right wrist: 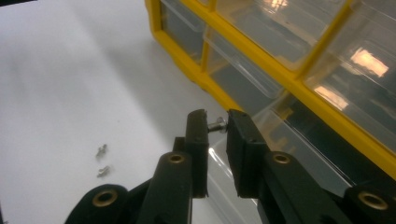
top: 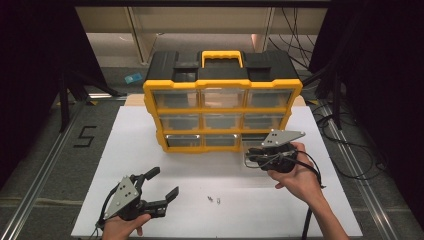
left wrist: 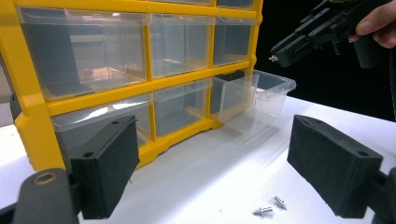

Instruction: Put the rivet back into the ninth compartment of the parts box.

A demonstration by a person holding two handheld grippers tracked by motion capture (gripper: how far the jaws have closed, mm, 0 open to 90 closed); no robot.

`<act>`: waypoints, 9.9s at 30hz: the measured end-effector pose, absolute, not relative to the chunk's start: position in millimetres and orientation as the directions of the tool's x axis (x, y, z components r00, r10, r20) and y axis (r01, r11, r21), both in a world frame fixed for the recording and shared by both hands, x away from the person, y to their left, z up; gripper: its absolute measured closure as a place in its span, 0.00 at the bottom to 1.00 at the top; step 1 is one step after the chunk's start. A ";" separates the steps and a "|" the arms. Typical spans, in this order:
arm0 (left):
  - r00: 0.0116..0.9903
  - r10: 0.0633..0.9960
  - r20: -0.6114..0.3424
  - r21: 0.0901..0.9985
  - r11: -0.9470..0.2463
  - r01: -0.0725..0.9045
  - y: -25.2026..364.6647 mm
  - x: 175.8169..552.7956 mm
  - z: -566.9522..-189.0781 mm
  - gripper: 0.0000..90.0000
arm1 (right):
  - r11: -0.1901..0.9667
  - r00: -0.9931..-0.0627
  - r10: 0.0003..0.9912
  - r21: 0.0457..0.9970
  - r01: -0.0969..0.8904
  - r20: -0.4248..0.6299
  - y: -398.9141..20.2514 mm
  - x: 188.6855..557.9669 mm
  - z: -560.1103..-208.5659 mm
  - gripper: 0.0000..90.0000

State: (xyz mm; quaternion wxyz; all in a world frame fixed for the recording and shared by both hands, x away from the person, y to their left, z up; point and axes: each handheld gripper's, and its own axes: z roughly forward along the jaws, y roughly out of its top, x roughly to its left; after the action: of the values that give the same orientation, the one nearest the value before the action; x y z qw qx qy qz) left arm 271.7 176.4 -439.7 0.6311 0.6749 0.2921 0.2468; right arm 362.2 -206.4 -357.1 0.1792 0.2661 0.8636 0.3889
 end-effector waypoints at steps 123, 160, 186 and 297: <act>0.707 0.707 -0.040 0.996 -0.029 0.085 177.8 272.6 -439.8 0.18 | 0.855 -0.937 0.350 0.408 0.319 -0.002 -96.7 342.7 -464.9 0.92; 0.707 0.706 -0.040 0.996 -0.028 0.084 177.7 273.1 -439.8 0.18 | 0.739 -0.904 0.414 0.618 0.267 -0.104 -131.4 346.8 -391.8 0.92; 0.707 0.706 -0.038 0.996 -0.028 0.082 177.9 273.1 -439.4 0.18 | 0.650 -0.849 0.506 0.714 0.259 -0.153 -166.7 366.3 -354.6 0.92; 0.704 0.709 -0.043 0.997 -0.017 0.078 179.3 273.3 -438.2 0.18 | 0.873 -0.951 0.310 0.400 0.280 -0.011 -72.6 353.4 -456.9 0.61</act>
State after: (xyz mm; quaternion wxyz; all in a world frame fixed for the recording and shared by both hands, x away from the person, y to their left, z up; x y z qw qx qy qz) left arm 273.3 179.3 -438.2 0.6364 0.6685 0.2943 0.2480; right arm 353.4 -72.6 -456.9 0.0376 0.1526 0.9669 0.2011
